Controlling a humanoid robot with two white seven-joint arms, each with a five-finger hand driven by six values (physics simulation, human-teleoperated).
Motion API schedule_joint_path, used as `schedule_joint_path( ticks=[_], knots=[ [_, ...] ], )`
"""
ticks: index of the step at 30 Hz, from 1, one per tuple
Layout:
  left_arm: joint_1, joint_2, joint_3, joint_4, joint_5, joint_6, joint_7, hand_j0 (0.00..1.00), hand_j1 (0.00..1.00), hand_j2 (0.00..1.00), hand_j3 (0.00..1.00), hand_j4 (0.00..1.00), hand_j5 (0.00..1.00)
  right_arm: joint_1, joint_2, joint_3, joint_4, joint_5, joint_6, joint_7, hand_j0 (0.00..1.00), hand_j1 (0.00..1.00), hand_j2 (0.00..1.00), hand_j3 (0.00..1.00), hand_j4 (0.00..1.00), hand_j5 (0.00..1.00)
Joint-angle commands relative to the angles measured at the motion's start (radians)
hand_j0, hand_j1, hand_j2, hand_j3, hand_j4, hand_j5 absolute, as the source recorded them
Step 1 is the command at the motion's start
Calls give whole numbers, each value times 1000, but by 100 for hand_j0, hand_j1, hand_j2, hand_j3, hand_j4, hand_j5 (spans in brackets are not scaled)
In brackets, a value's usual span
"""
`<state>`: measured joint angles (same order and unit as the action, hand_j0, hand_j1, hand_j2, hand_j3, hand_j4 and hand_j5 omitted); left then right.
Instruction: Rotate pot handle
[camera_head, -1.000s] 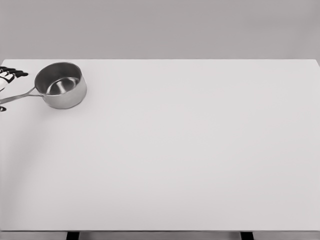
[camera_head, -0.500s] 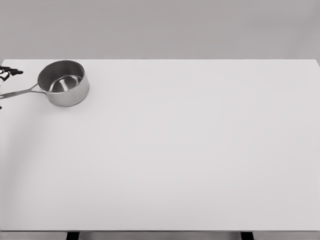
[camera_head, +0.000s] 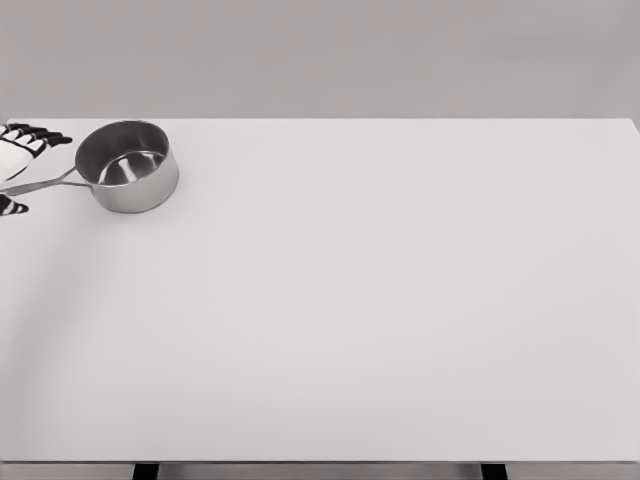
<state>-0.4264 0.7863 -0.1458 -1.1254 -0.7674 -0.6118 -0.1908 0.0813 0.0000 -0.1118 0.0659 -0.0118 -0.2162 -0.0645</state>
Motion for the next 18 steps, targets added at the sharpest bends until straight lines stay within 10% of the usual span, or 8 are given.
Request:
schedule_joint_path(
  ticks=[1,18],
  knots=[
    [0,-13,2,6,-32,1,1,100,100,100,100,100,100,0,0,0,0,0,0,0,100,100,100,100,100,100],
    [-48,-30,6,59,-64,1,1,100,100,100,100,100,100,0,0,0,0,0,0,0,100,100,100,100,100,100]
  ],
)
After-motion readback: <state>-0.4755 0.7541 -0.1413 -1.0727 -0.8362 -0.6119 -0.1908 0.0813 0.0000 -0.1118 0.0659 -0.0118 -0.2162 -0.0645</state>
